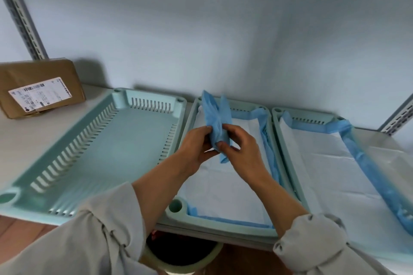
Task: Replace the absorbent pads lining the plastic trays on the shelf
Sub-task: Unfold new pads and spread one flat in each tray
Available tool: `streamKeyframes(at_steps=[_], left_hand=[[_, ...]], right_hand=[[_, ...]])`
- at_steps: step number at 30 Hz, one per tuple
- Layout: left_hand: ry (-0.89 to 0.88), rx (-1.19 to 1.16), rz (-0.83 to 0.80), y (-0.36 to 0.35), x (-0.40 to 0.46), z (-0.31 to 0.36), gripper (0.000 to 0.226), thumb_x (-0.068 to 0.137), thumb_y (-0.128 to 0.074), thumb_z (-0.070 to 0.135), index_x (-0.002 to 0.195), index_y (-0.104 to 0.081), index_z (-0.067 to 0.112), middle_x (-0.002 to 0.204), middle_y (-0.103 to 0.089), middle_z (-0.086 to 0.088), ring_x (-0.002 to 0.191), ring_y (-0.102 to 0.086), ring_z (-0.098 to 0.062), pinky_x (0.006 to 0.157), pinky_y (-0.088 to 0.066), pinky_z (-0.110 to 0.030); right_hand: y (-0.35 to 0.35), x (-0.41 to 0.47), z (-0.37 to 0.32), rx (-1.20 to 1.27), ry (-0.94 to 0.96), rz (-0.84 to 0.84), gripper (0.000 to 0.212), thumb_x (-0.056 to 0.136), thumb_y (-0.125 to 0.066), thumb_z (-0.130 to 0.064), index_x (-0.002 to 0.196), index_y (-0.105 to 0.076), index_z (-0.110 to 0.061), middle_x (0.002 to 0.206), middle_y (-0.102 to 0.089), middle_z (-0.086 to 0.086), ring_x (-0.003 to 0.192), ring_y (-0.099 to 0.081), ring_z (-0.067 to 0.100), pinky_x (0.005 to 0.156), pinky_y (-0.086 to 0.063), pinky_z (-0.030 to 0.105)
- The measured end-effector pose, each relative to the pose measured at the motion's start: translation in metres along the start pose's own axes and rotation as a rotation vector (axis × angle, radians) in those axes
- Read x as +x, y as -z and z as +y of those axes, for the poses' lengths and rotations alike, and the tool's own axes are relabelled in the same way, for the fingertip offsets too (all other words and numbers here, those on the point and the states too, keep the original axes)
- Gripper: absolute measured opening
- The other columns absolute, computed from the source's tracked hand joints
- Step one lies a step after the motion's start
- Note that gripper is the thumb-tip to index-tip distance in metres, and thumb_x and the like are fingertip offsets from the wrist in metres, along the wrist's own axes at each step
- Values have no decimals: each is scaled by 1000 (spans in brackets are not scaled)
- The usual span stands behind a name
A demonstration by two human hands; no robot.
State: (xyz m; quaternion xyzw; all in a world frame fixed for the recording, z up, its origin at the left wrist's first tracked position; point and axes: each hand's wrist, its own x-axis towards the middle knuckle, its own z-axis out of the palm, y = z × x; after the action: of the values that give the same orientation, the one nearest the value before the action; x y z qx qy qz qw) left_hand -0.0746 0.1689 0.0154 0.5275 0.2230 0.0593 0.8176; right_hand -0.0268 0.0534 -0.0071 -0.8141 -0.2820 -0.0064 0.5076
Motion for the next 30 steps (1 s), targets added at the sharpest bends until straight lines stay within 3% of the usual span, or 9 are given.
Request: streamKeyframes(at_steps=[3, 6, 11, 14, 17, 19, 21, 27, 30], left_hand=[[14, 6, 67, 3, 2, 0, 28, 100, -38, 12, 118, -57, 4, 97, -66, -13, 87, -65, -24, 77, -56, -35], [-12, 38, 243, 16, 9, 4, 27, 100, -38, 12, 120, -55, 5, 106, -60, -16, 88, -60, -26, 69, -55, -37], [-439, 1074, 529, 47, 15, 1, 63, 91, -42, 0, 148, -21, 17, 147, -31, -12, 124, -46, -34, 99, -44, -45], [-786, 1199, 368, 34, 5, -4, 64, 90, -45, 2, 148, -25, 22, 149, -30, -5, 131, -40, -24, 103, -39, -35], [-543, 1330, 28, 17, 3, -23, 57, 95, -46, 42, 147, -26, 28, 144, -39, -3, 126, -48, -23, 102, -42, -35], [-56, 1128, -82, 11, 3, -30, 87, 87, -44, 63, 152, 0, 27, 151, -29, -11, 130, -43, -30, 101, -43, -40], [190, 869, -119, 9, 5, -33, 97, 84, -45, 66, 150, 13, 27, 149, -31, -12, 124, -48, -29, 92, -50, -36], [193, 107, 19, 5, 10, -30, 67, 87, -66, 25, 144, -32, 21, 116, -57, -8, 88, -62, -20, 57, -50, -26], [58, 75, 136, 4, 14, -20, 62, 85, -67, 4, 139, -42, 23, 111, -49, -6, 78, -55, -16, 56, -53, -24]], right_hand=[[5, 1, -1, 130, -136, 156, 12, 94, -54, -15, 96, -66, -19, 95, -68, -1, 91, -66, 15, 76, -58, 30], [28, 8, -2, 734, -506, 385, 18, 97, -47, -6, 88, -62, -13, 88, -65, 6, 79, -65, 18, 58, -58, 25], [50, 5, 8, 1090, -738, 476, 22, 93, -45, 8, 105, -61, -3, 89, -65, 10, 77, -63, 19, 74, -57, 34], [41, 2, 6, 1127, -781, 381, 24, 93, -43, 10, 95, -60, -5, 81, -67, 10, 74, -63, 20, 59, -60, 30], [37, 3, 1, 1094, -746, 327, 20, 93, -48, 6, 101, -62, -4, 86, -69, 12, 76, -67, 21, 56, -60, 29], [34, 3, -1, 1073, -726, 312, 19, 92, -51, 5, 104, -63, -4, 91, -70, 13, 78, -68, 22, 60, -60, 30], [31, 3, -1, 1060, -721, 308, 21, 92, -51, 4, 108, -63, -4, 93, -70, 14, 81, -69, 22, 63, -60, 33], [32, 1, 5, 931, -693, 284, 25, 94, -54, -3, 117, -61, -5, 106, -70, 14, 88, -70, 22, 67, -58, 31], [34, 1, 10, 506, -513, 310, 40, 93, -52, -2, 129, -51, -17, 121, -62, 10, 94, -65, 17, 77, -57, 34]])
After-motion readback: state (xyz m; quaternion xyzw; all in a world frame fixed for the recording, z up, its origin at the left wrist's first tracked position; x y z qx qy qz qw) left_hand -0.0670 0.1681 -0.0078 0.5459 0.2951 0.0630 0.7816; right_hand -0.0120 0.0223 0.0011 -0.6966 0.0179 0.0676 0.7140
